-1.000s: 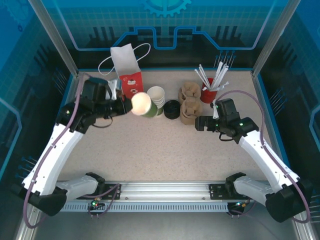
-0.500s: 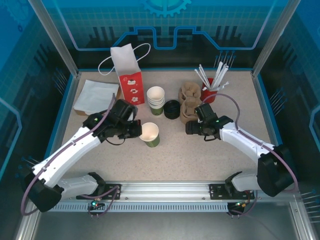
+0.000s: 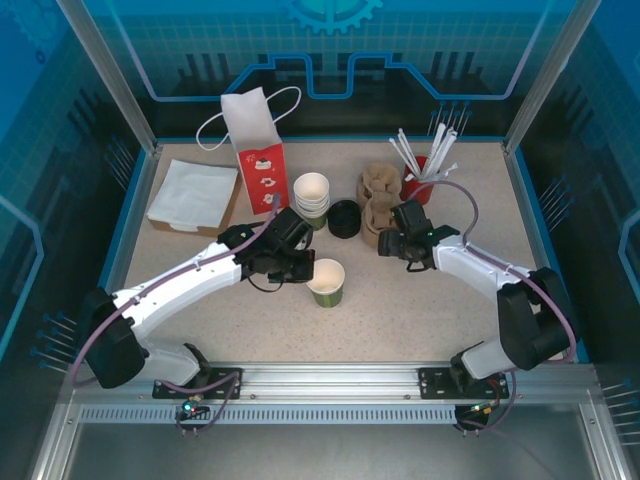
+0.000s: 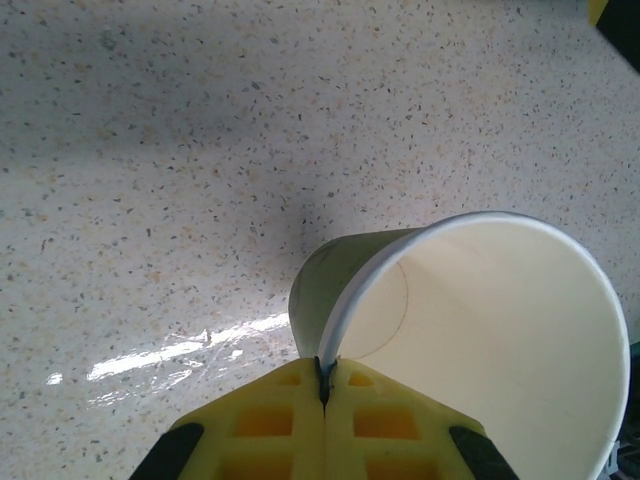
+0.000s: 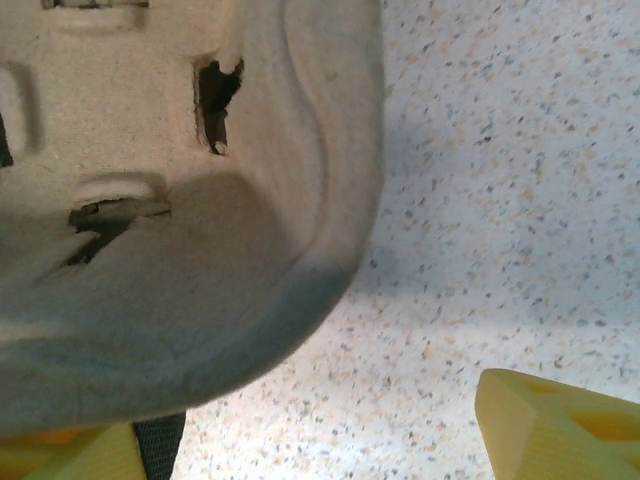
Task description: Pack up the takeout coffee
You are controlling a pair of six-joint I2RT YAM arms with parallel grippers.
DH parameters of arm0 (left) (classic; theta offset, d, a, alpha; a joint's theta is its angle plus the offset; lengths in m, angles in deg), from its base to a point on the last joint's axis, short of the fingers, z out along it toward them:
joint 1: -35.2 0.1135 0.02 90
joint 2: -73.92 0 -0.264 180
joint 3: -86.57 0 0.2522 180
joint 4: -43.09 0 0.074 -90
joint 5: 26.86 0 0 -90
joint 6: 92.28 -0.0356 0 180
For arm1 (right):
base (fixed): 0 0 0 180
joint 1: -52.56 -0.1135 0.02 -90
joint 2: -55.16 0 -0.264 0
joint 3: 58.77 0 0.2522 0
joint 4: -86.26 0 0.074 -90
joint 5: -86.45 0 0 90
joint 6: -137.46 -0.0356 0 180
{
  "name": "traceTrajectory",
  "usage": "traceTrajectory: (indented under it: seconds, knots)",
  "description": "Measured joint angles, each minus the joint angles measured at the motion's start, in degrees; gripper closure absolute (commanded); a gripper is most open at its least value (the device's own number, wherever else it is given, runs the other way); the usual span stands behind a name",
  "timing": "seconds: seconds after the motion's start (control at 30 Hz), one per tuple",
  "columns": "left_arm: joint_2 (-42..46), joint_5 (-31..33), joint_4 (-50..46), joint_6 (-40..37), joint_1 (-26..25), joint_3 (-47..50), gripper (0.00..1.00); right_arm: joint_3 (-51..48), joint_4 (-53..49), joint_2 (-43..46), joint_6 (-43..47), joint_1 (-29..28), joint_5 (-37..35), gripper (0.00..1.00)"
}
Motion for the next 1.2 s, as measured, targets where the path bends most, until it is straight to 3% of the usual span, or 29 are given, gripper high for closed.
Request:
traceTrajectory:
  seconds: [0.47,0.7,0.97,1.2]
  knots:
    - [-9.6,-0.2,2.7,0.8,-4.9,-4.7,0.96,7.8,1.6,-6.1,3.3,8.2,1.6,0.2]
    - [-13.7,-0.2,3.8,0.7,-5.5,-6.1,0.87,7.4,1.0,-4.3,4.5,8.6,3.0,0.15]
    - [-14.8,-0.2,4.3,0.4,-5.5,-6.7,0.7,3.6,-2.8,6.7,6.2,9.0,5.4,0.13]
    - [-13.4,1.4,4.7,-0.1,-5.5,-6.7,0.41,4.9,-11.0,14.6,7.9,9.4,12.9,0.18]
